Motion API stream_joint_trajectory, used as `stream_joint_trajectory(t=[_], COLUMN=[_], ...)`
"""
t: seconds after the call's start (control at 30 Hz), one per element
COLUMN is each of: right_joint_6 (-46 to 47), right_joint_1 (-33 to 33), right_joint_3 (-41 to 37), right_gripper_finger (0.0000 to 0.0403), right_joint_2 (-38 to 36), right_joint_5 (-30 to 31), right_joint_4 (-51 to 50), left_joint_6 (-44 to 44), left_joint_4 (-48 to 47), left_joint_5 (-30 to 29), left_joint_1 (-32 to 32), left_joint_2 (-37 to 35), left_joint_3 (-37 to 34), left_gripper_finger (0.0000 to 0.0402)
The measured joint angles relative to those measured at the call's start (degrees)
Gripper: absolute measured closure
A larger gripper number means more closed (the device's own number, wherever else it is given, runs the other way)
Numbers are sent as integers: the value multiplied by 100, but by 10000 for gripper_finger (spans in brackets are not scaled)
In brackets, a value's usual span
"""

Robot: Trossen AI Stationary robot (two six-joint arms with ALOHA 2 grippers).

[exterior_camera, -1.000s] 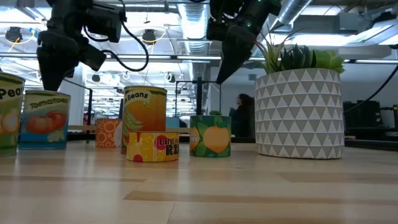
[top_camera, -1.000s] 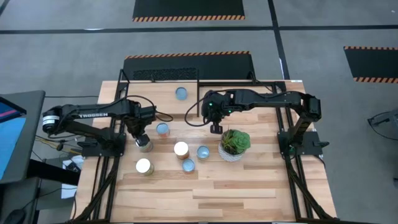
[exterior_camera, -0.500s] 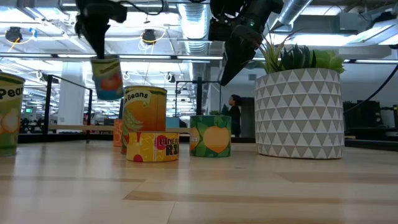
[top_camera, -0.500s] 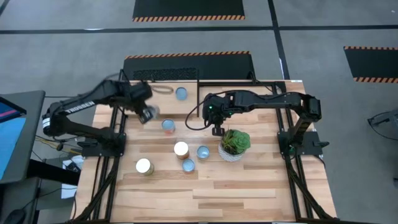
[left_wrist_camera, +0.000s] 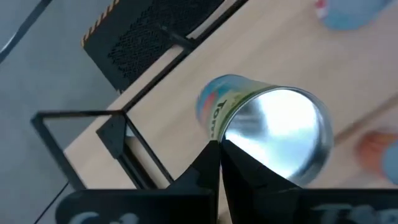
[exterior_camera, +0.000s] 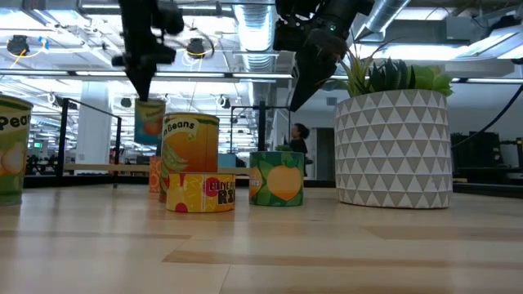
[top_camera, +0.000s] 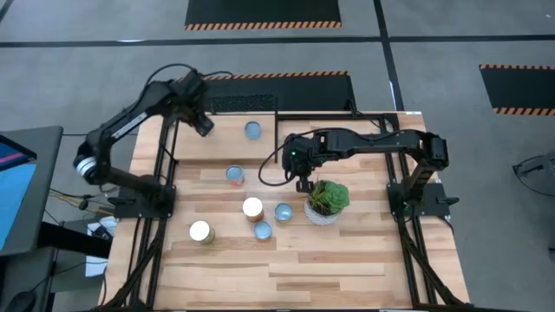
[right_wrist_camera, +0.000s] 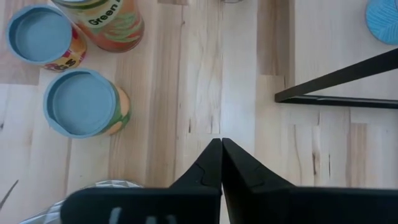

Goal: Pick and place cans onto a shelf
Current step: Put the canned tomatoes on the shelf, then put the canned pears on the shelf

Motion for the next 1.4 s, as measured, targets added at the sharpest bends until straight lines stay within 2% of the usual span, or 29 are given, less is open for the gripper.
stream_joint_trajectory(t=[0.2, 0.37, 0.6, 0.93, 1.4], right_joint_6=[0, -4, -149, -146, 140], right_joint_1=[53, 51, 47, 47, 66], right_joint_3=[2, 0, 0, -1, -501], right_gripper_finger=[375, 378, 381, 379, 378], right_joint_2=[0, 0, 0, 4, 9], right_joint_5=[0, 0, 2, 0, 4], right_joint_4=[-23, -37, -39, -39, 185], left_joint_6=[336, 489, 705, 754, 849], left_joint_4=[25, 106, 111, 111, 11], left_joint_5=[17, 35, -240, -317, -476], left_joint_1=[734, 1083, 1266, 1394, 1394], left_joint_2=[825, 1120, 1126, 1126, 1126], left_joint_3=[0, 4, 4, 4, 92], left_gripper_finger=[401, 401, 401, 399, 349])
